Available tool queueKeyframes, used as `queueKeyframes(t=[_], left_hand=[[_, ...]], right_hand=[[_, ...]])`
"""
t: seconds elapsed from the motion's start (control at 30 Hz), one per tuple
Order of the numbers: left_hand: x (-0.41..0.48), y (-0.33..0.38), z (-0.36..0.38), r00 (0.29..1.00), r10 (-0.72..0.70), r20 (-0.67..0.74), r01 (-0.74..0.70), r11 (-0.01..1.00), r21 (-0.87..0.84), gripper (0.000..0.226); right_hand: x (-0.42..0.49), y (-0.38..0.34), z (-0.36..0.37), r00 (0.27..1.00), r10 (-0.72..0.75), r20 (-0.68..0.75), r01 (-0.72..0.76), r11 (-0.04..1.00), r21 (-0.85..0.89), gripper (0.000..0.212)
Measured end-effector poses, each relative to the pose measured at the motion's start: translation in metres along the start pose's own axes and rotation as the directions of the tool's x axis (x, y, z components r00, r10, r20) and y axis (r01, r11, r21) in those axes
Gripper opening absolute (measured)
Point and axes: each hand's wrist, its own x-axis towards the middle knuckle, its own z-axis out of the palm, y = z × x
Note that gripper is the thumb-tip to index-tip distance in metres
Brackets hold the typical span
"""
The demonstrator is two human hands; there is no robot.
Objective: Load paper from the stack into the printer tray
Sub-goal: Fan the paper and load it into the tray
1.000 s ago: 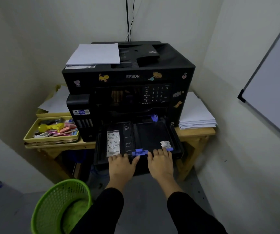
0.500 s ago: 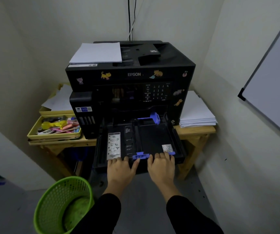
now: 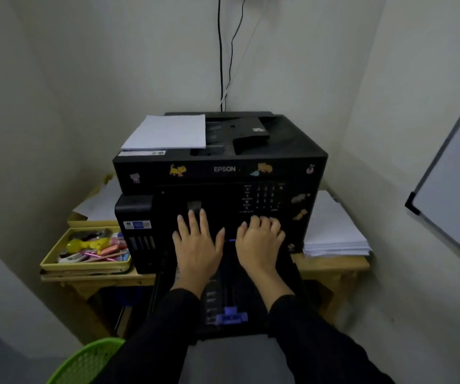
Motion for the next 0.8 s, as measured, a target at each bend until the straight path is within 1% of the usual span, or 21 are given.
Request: queueKeyframes(t=[0.07,0.13,0.2,0.3,0.37,0.47,0.53,0.57,0.63,0.67,0.73,0.77,0.8], left_hand=[[0.031,0.004,-0.022,0.995,0.005,-0.104,-0.008,1.000,-0.028,0.070],[0.060,0.004,-0.045,0.980,0.010,-0.199,-0.024,0.997,-0.070,0.069],[0.090,0.001,-0.065,0.964,0.022,-0.265,-0.044,0.996,-0.080,0.069],[0.138,-0.013,-0.090,0.949,0.032,-0.313,-0.055,0.996,-0.063,0.067],[0.170,-0.025,-0.100,0.948,0.030,-0.317,-0.046,0.998,-0.040,0.064],[0.216,-0.045,-0.108,0.968,-0.006,-0.249,0.003,1.000,-0.013,0.059],[0.244,-0.057,-0.110,0.985,-0.037,-0.169,0.034,0.999,-0.021,0.057],[0.255,-0.063,-0.110,0.990,-0.043,-0.131,0.040,0.999,-0.025,0.056],[0.272,-0.073,-0.109,0.996,-0.048,-0.072,0.047,0.999,-0.015,0.050],[0.278,-0.077,-0.108,0.997,-0.054,-0.048,0.054,0.999,-0.007,0.047],[0.286,-0.082,-0.104,0.997,-0.079,-0.002,0.079,0.997,0.006,0.046],[0.289,-0.084,-0.102,0.995,-0.094,0.017,0.094,0.996,0.011,0.047],[0.292,-0.085,-0.101,0.993,-0.113,0.032,0.113,0.994,0.011,0.050]], right_hand=[[0.034,-0.020,-0.010,0.998,-0.036,-0.060,0.041,0.996,0.079,0.032],[0.067,-0.042,-0.023,0.996,-0.072,-0.059,0.081,0.984,0.158,0.036],[0.097,-0.062,-0.032,0.990,-0.114,-0.080,0.130,0.966,0.224,0.038],[0.138,-0.090,-0.039,0.983,-0.160,-0.089,0.179,0.937,0.301,0.039],[0.162,-0.109,-0.036,0.986,-0.164,-0.043,0.169,0.927,0.335,0.039],[0.198,-0.135,-0.025,0.991,-0.113,0.075,0.074,0.913,0.402,0.031],[0.221,-0.149,-0.014,0.981,-0.052,0.185,-0.040,0.886,0.462,0.018],[0.232,-0.156,-0.007,0.971,-0.021,0.237,-0.101,0.865,0.492,0.019],[0.251,-0.166,0.005,0.940,0.048,0.337,-0.229,0.822,0.521,0.031],[0.258,-0.170,0.009,0.923,0.084,0.376,-0.284,0.808,0.516,0.029],[0.273,-0.176,0.021,0.891,0.118,0.439,-0.352,0.791,0.501,0.017],[0.281,-0.177,0.028,0.876,0.133,0.463,-0.380,0.782,0.494,0.023],[0.287,-0.180,0.032,0.845,0.154,0.513,-0.426,0.774,0.469,0.030]])
